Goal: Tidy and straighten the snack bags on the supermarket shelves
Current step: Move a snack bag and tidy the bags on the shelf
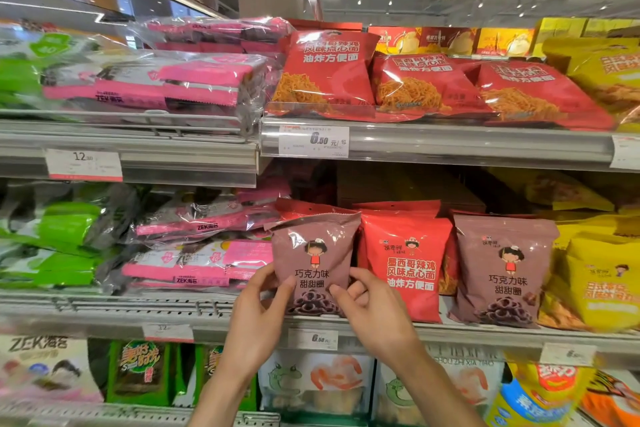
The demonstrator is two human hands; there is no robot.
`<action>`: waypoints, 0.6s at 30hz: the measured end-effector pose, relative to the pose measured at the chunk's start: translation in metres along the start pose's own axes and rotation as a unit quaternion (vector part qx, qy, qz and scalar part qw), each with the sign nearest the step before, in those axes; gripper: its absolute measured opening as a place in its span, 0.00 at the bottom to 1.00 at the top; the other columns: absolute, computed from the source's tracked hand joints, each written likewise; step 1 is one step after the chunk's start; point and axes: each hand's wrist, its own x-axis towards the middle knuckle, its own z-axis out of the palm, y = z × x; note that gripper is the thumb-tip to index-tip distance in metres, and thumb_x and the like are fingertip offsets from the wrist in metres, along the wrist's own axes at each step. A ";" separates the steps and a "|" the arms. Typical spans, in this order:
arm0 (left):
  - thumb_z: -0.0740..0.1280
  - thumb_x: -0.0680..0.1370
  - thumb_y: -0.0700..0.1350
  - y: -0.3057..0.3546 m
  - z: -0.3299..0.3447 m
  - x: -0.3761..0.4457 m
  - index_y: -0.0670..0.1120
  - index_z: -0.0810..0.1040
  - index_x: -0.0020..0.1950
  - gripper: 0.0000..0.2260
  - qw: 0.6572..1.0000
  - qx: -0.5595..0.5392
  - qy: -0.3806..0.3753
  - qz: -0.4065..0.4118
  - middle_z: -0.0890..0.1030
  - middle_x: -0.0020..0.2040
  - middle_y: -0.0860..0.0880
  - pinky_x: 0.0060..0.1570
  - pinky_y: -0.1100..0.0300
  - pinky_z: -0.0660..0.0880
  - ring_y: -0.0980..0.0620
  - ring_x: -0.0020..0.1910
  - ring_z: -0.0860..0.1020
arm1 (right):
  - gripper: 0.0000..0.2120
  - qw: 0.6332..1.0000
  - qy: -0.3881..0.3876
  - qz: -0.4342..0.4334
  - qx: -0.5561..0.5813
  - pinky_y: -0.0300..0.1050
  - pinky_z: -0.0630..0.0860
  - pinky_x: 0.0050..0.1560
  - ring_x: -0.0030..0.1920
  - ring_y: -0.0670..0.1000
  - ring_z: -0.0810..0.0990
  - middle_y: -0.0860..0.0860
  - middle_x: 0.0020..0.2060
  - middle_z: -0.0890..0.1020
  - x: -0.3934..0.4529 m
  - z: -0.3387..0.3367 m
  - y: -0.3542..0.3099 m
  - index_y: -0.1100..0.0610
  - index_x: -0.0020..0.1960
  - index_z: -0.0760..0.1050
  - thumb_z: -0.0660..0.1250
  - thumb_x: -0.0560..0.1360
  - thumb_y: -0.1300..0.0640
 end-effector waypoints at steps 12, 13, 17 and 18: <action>0.69 0.80 0.46 0.019 -0.018 -0.004 0.51 0.81 0.60 0.09 0.998 -0.059 0.015 0.026 0.86 0.51 0.60 0.45 0.75 0.74 0.63 0.51 0.82 | 0.21 0.970 -0.067 -0.006 0.232 0.43 0.78 0.64 0.60 0.40 0.81 0.44 0.59 0.81 -0.003 -0.020 -0.016 0.44 0.63 0.70 0.74 0.74 0.43; 0.68 0.80 0.46 0.022 -0.017 -0.007 0.51 0.81 0.60 0.09 0.998 -0.064 0.006 0.028 0.86 0.51 0.60 0.46 0.74 0.74 0.63 0.51 0.82 | 0.25 0.966 -0.073 -0.005 0.248 0.45 0.79 0.64 0.59 0.41 0.82 0.43 0.59 0.82 -0.004 -0.020 -0.016 0.44 0.65 0.69 0.74 0.73 0.41; 0.68 0.80 0.49 0.028 -0.016 -0.016 0.52 0.81 0.61 0.10 0.996 -0.073 -0.044 0.026 0.86 0.52 0.58 0.46 0.71 0.77 0.62 0.51 0.83 | 0.27 0.964 -0.076 0.002 0.255 0.45 0.80 0.63 0.57 0.40 0.83 0.42 0.57 0.84 -0.012 -0.024 -0.016 0.45 0.68 0.71 0.75 0.73 0.43; 0.68 0.79 0.49 0.028 -0.016 -0.018 0.53 0.81 0.60 0.10 0.995 -0.074 -0.057 0.021 0.86 0.52 0.59 0.46 0.71 0.77 0.62 0.51 0.83 | 0.24 0.963 -0.073 0.007 0.259 0.46 0.80 0.62 0.56 0.41 0.84 0.43 0.55 0.86 -0.014 -0.026 -0.015 0.47 0.66 0.74 0.75 0.73 0.45</action>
